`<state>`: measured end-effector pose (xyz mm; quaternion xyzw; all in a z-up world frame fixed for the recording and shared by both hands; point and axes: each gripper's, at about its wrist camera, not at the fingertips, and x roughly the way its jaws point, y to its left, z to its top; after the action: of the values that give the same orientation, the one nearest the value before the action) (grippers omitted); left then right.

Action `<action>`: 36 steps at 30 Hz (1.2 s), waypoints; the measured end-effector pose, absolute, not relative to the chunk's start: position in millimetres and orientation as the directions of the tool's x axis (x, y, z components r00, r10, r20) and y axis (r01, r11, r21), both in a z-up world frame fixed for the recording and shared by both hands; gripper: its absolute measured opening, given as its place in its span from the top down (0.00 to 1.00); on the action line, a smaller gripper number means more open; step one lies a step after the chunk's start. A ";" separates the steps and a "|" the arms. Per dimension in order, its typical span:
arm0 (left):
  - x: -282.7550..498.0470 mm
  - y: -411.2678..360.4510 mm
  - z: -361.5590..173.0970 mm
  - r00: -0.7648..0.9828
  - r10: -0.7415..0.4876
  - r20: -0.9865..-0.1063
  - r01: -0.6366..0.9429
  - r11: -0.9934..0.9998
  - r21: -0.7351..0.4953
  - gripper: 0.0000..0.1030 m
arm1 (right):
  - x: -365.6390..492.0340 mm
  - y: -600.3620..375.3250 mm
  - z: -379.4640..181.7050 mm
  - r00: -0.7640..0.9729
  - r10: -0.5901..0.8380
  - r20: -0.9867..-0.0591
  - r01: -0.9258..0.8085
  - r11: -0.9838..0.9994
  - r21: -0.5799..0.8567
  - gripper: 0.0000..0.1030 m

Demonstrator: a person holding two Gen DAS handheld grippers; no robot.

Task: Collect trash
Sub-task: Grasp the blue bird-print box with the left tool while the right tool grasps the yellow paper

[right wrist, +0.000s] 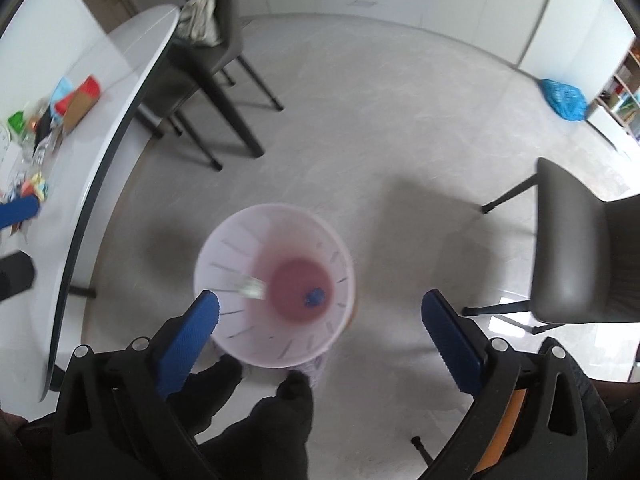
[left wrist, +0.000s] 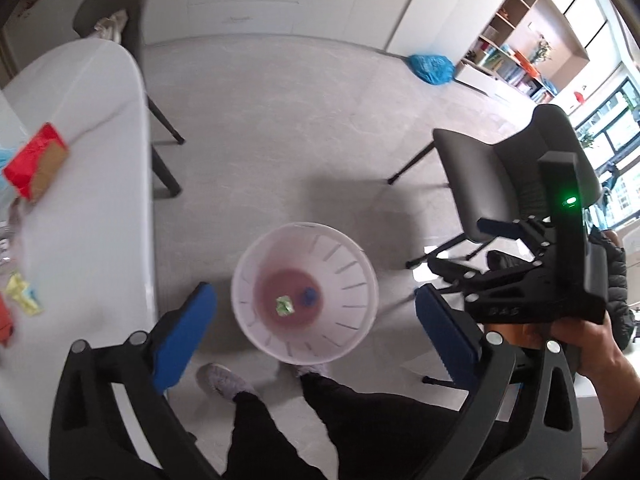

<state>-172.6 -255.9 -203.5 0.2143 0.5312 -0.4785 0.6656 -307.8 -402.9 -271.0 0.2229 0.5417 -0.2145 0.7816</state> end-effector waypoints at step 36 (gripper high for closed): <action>-32.9 -25.3 -158.2 0.387 -0.233 -0.892 0.434 0.900 -0.047 0.07 | -137.6 -263.5 -163.8 0.534 0.000 -0.845 0.228 0.963 0.145 0.02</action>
<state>-32.9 -25.3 -158.2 0.0974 0.5156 -0.2018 0.8270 -137.6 -263.5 -163.8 0.1195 0.4781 -0.0657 0.8676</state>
